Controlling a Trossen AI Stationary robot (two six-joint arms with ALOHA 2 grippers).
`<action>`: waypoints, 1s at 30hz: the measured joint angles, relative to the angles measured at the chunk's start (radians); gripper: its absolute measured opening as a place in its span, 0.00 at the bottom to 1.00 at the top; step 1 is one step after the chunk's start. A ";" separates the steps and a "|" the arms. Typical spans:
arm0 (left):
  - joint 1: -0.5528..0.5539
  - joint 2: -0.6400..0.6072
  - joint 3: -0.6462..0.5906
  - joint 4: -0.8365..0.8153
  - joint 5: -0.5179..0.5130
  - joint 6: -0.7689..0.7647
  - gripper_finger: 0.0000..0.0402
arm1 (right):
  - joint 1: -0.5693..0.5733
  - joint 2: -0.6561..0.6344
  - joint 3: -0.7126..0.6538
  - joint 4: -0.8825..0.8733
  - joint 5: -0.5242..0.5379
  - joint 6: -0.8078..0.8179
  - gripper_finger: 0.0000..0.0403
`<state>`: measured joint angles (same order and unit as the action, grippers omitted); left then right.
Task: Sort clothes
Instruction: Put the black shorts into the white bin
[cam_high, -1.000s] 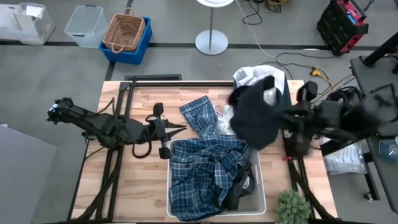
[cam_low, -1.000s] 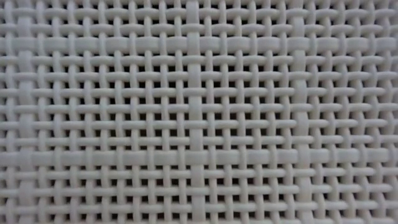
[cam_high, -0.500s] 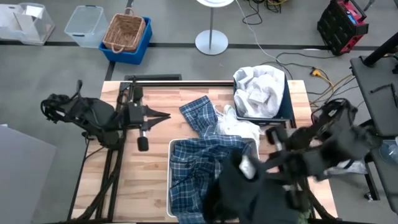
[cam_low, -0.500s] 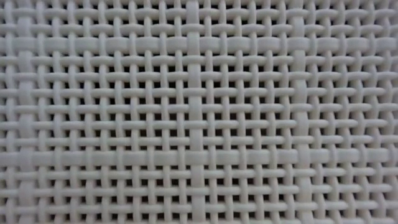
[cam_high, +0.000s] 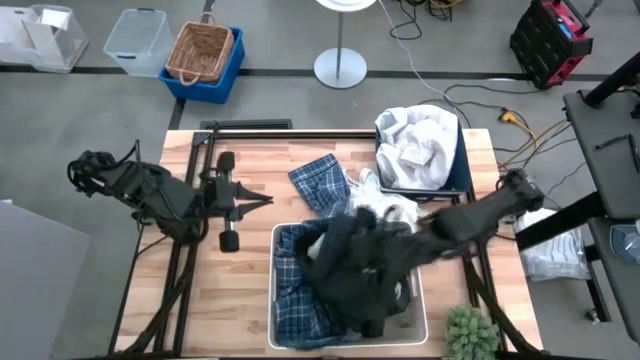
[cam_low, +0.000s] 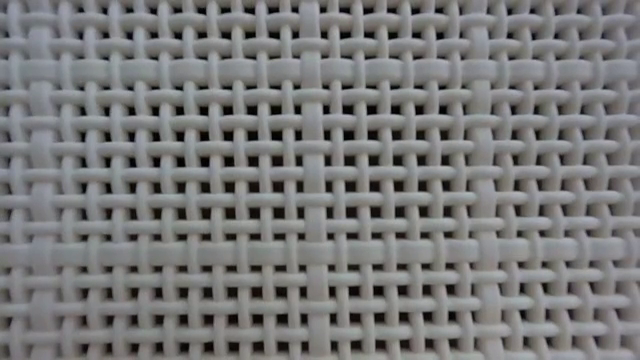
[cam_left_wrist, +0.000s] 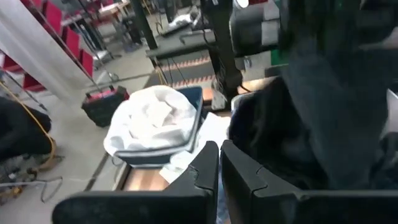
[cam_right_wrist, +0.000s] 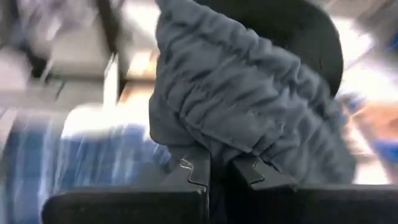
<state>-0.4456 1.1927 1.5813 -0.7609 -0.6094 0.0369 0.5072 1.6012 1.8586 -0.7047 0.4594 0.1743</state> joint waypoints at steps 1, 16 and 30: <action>-0.007 0.000 -0.010 0.000 0.000 -0.013 0.00 | -0.017 0.016 -0.029 -0.014 -0.081 0.024 0.03; -0.066 0.002 -0.238 0.105 0.000 -0.065 0.00 | -0.106 0.266 -0.254 0.126 -0.336 0.199 0.03; -0.065 -0.001 -0.238 0.105 -0.131 -0.026 0.00 | -0.092 0.087 -0.206 0.070 -0.336 0.193 0.21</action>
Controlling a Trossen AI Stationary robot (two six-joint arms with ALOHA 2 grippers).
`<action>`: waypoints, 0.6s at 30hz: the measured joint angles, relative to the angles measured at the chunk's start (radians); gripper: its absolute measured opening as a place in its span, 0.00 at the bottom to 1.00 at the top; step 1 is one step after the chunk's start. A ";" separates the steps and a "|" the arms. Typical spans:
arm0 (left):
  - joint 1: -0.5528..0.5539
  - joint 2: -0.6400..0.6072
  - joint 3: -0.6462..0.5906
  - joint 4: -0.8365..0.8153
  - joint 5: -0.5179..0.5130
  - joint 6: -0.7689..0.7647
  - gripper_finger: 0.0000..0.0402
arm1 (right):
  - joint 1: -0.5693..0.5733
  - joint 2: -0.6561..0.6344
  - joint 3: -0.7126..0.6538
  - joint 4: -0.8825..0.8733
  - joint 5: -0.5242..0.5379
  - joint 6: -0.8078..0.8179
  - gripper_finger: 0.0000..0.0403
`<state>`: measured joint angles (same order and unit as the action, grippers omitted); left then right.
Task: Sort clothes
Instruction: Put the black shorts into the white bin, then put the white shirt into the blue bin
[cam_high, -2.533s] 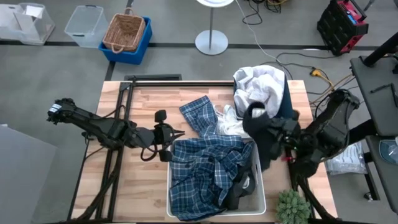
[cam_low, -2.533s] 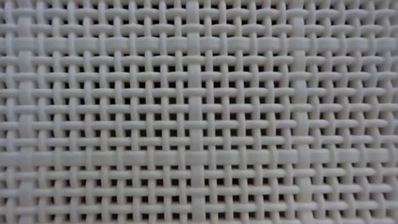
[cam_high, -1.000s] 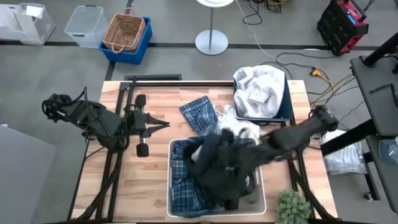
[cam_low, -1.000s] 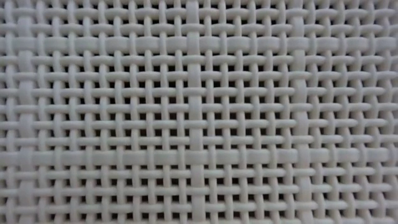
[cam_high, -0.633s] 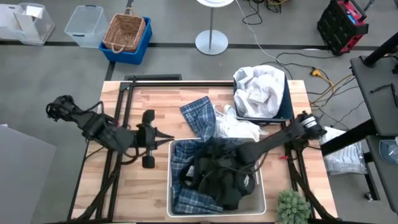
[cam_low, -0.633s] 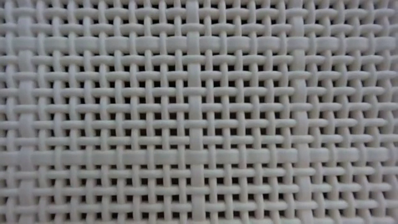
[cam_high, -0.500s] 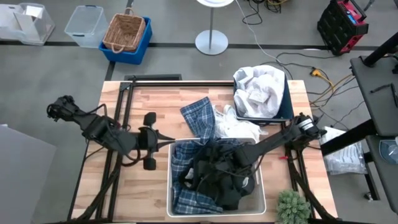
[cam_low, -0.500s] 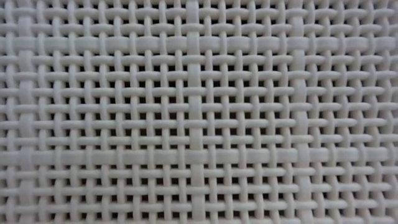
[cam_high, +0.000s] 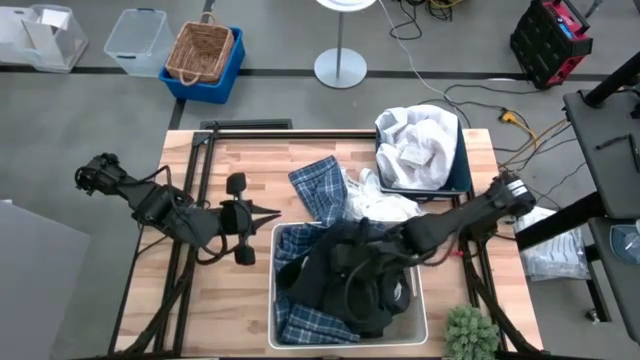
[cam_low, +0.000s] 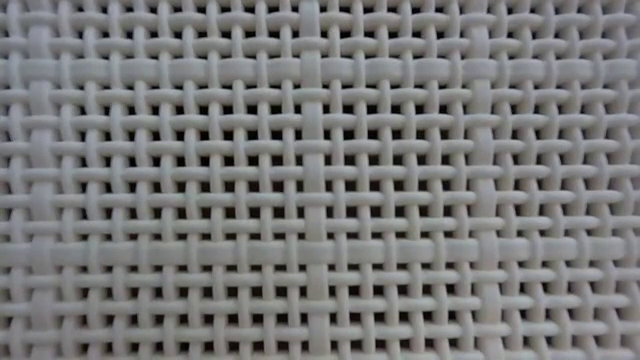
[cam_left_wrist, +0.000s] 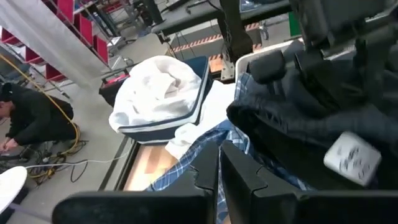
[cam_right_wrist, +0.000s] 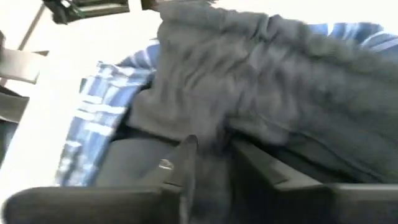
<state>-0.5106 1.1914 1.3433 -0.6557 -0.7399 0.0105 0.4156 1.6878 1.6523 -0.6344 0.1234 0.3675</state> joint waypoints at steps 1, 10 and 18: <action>0.000 -0.001 0.002 0.001 0.000 0.004 0.00 | 0.004 -0.014 0.005 -0.013 0.001 0.000 0.25; 0.008 -0.001 -0.030 -0.016 -0.010 0.068 0.00 | 0.015 -0.141 0.034 -0.163 0.085 -0.021 0.49; 0.162 -0.055 -0.154 0.030 0.150 0.118 0.00 | 0.000 -0.350 -0.086 -0.165 0.350 -0.262 0.51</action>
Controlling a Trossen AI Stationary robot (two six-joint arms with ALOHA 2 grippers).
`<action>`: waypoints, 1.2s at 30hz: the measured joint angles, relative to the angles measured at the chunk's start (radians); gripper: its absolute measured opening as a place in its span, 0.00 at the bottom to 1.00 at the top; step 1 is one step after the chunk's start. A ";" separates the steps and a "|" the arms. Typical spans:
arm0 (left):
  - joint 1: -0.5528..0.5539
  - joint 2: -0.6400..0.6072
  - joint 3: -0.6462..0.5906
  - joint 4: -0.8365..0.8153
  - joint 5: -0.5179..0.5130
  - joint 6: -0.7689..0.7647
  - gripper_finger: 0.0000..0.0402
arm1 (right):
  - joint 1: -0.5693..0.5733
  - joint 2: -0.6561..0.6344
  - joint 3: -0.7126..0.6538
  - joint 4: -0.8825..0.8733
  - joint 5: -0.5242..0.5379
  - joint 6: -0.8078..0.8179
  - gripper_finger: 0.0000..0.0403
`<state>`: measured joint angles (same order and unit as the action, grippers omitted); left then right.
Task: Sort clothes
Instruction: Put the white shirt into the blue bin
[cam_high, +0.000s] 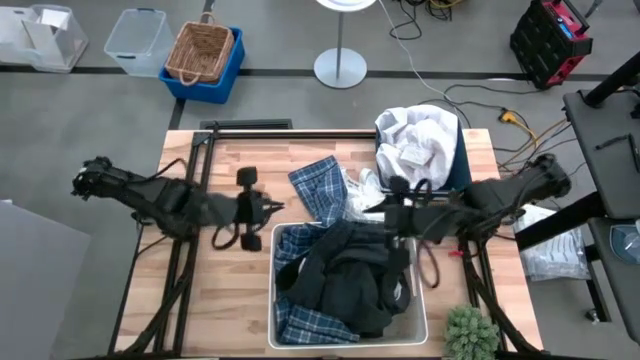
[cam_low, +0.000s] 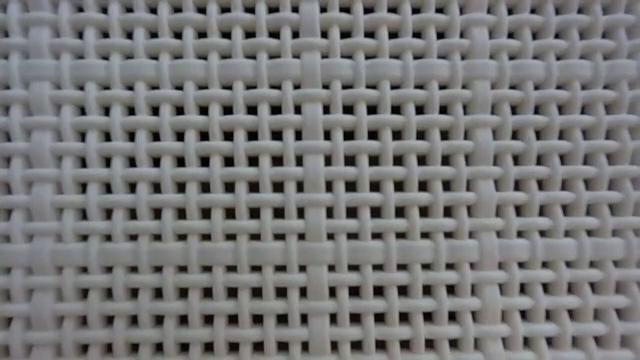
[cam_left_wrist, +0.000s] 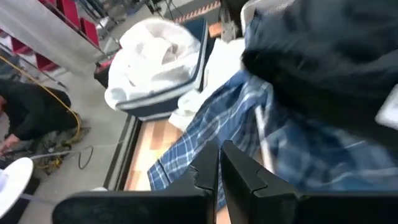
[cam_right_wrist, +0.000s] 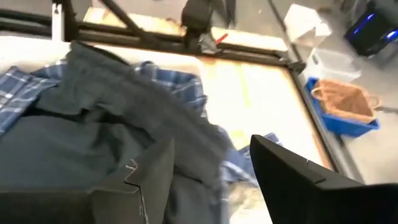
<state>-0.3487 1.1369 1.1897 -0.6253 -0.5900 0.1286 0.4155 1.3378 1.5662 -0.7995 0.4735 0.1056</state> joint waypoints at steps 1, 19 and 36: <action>0.037 -0.011 -0.028 0.023 0.034 0.020 0.00 | -0.007 -0.031 -0.027 0.015 0.001 -0.020 0.50; 0.844 -0.025 -0.181 0.348 0.748 0.334 0.00 | -0.120 -0.277 -0.498 0.350 0.147 -0.195 0.49; 1.066 0.439 0.064 0.273 1.075 0.548 0.00 | -0.565 -0.341 -0.545 0.630 0.040 -0.453 0.47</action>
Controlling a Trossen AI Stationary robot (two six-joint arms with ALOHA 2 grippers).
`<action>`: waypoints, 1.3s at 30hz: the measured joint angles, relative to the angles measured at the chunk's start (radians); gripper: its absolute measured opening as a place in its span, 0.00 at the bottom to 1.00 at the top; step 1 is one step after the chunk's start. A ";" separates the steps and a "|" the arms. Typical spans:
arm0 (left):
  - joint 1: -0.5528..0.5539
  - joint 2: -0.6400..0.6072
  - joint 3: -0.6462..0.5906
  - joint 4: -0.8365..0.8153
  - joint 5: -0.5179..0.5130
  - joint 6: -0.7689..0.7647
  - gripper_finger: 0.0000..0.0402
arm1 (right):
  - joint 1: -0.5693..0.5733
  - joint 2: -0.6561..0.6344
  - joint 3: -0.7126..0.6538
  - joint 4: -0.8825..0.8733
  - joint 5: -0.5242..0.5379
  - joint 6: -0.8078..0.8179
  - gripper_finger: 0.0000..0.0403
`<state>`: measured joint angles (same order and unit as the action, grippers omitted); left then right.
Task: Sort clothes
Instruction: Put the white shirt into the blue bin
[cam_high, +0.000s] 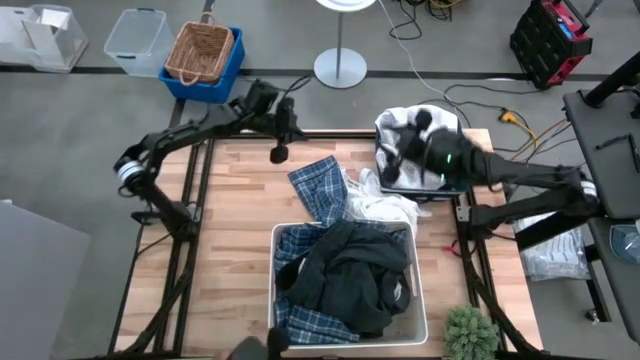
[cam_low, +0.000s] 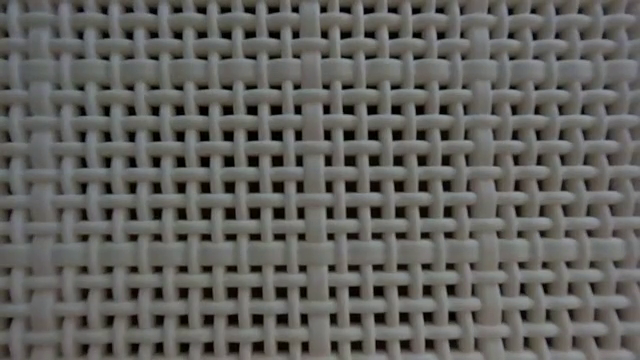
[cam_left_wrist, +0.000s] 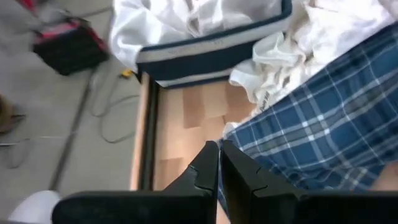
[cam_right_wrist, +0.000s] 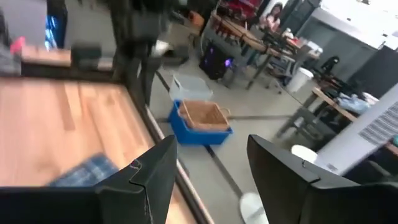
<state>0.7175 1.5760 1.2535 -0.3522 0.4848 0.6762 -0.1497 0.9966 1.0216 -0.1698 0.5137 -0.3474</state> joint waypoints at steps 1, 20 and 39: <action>0.010 0.029 0.034 -0.034 0.034 0.007 0.00 | -0.055 0.001 0.013 0.023 -0.064 -0.001 0.47; 0.041 0.161 0.462 -0.460 0.180 -0.262 0.00 | -0.538 0.182 0.464 -0.408 -0.568 0.683 0.40; 0.117 0.217 0.418 -0.565 0.221 -0.174 0.00 | -0.407 0.624 1.014 -1.388 -1.072 0.919 0.44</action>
<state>0.8341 1.7928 1.6711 -0.9170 0.7063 0.5019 -0.5564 1.6211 2.0358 -1.5578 -0.5587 0.5715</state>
